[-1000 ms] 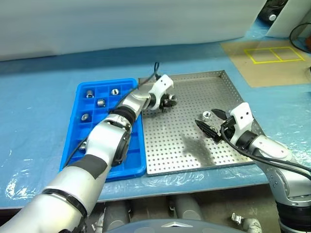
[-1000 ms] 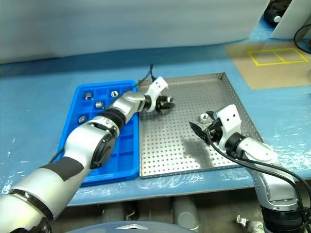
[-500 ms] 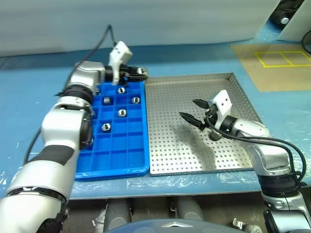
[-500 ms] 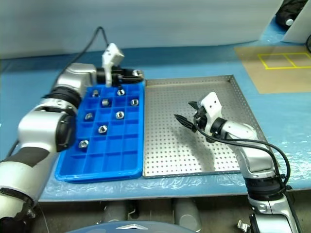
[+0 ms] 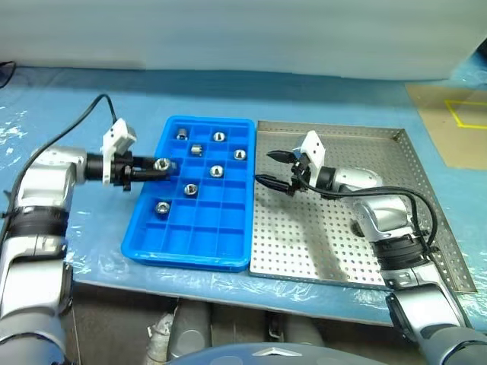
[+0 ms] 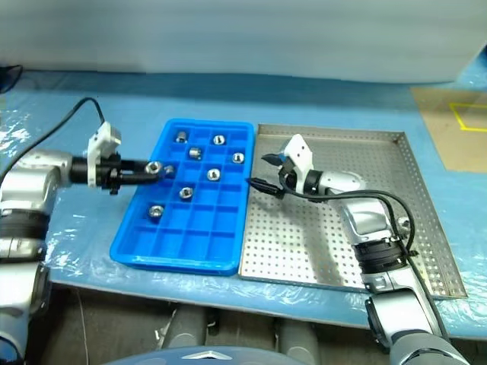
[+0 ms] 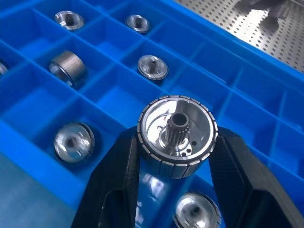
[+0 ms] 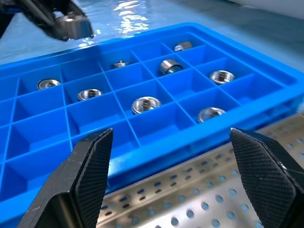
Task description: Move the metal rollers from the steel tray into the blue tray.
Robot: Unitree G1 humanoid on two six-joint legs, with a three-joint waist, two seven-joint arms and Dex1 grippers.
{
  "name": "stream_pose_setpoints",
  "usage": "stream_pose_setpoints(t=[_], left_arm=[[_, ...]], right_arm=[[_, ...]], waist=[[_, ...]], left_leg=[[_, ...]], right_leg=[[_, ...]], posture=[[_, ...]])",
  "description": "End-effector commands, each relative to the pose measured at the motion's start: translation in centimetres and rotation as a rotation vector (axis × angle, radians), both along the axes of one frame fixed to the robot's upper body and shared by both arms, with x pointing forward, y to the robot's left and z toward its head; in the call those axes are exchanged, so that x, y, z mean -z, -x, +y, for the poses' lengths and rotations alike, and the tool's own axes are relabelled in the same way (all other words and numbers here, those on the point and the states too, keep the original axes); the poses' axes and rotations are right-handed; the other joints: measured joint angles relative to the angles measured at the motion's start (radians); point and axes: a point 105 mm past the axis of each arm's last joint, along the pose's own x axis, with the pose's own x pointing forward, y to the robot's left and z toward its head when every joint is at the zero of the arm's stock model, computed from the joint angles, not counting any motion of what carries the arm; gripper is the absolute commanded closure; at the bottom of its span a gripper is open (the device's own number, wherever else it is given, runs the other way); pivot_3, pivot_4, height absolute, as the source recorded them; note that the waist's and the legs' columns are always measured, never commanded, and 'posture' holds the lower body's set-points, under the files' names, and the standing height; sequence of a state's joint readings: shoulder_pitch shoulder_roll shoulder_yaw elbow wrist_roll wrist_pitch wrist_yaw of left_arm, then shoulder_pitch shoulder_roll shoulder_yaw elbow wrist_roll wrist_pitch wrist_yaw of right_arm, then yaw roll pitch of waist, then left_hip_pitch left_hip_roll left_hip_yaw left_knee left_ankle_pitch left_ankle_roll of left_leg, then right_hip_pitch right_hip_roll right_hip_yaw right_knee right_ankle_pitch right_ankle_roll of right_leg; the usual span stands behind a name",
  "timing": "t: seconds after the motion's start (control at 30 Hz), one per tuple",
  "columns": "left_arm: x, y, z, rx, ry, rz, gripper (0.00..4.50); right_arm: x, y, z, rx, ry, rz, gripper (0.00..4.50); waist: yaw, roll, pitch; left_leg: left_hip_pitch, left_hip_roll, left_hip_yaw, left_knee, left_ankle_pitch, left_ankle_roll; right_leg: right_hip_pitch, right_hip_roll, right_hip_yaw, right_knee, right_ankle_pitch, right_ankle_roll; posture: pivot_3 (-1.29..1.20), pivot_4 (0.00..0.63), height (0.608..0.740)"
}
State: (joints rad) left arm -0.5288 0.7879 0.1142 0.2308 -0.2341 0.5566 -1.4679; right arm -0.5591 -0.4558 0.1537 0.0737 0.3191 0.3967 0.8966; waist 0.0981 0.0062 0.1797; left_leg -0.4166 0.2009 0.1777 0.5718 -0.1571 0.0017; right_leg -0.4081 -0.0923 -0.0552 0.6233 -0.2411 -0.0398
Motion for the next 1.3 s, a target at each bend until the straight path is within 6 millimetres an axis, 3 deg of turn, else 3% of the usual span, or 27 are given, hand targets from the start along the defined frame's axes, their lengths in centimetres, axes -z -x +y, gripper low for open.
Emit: stream_pose_setpoints(t=[0.03, 0.43, 0.53, 0.77, 0.97, 1.3], left_arm=[[-1.0, 2.3, -0.9, 0.043, -0.002, -0.031, 2.77], [3.1, 5.8, -4.5, 0.161, -0.017, 0.096, 2.77], [4.3, 5.6, -4.1, 0.152, -0.061, 0.118, 2.77], [5.0, 4.7, -2.9, 0.125, -0.091, 0.134, 2.77], [5.2, 5.5, -3.1, 0.165, -0.085, 0.157, 2.77], [5.3, 6.7, -1.9, 0.182, -0.100, 0.176, 2.77]], right_arm=[[-0.9, -0.1, 0.5, -0.034, -0.003, -0.048, 0.46], [-0.6, 0.6, 0.4, -0.055, -0.002, -0.035, 0.46], [-0.7, 1.4, 0.4, -0.083, -0.016, -0.011, 0.46], [-1.4, 4.3, 0.4, -0.214, -0.044, 0.079, 0.46], [-0.8, 6.1, 0.1, -0.286, 0.002, 0.154, 0.46], [-0.2, 6.8, 0.3, -0.319, 0.023, 0.176, 0.46]], waist=[[0.005, 0.000, 0.000], [-0.001, 0.000, 0.000], [-0.002, 0.000, 0.000], [-0.002, 0.000, 0.000], [-0.004, 0.000, 0.000], [-0.010, 0.000, -0.001]], left_leg=[[0.001, 0.000, 0.000, -0.001, 0.001, -0.002], [0.012, 0.002, 0.000, -0.010, 0.008, -0.012], [0.011, 0.004, 0.000, -0.010, 0.008, -0.012], [0.013, 0.006, 0.000, -0.010, 0.008, -0.012], [0.017, 0.007, 0.000, -0.011, 0.009, -0.015], [0.016, 0.006, 0.000, -0.012, 0.009, -0.015]], right_leg=[[0.001, 0.000, 0.000, 0.000, 0.000, 0.000], [0.005, 0.005, 0.002, 0.000, -0.001, -0.001], [0.005, 0.008, 0.002, -0.001, -0.001, -0.003], [0.005, 0.012, 0.003, 0.000, -0.002, -0.004], [0.007, 0.012, 0.004, 0.001, -0.002, -0.004], [0.006, 0.015, 0.005, 0.000, -0.003, -0.005]], posture=[[0.08, 0.150, 0.740], [0.04, 0.150, 0.740], [0.02, 0.150, 0.740], [0.00, 0.150, 0.740], [0.00, 0.150, 0.740], [0.01, 0.150, 0.740]])
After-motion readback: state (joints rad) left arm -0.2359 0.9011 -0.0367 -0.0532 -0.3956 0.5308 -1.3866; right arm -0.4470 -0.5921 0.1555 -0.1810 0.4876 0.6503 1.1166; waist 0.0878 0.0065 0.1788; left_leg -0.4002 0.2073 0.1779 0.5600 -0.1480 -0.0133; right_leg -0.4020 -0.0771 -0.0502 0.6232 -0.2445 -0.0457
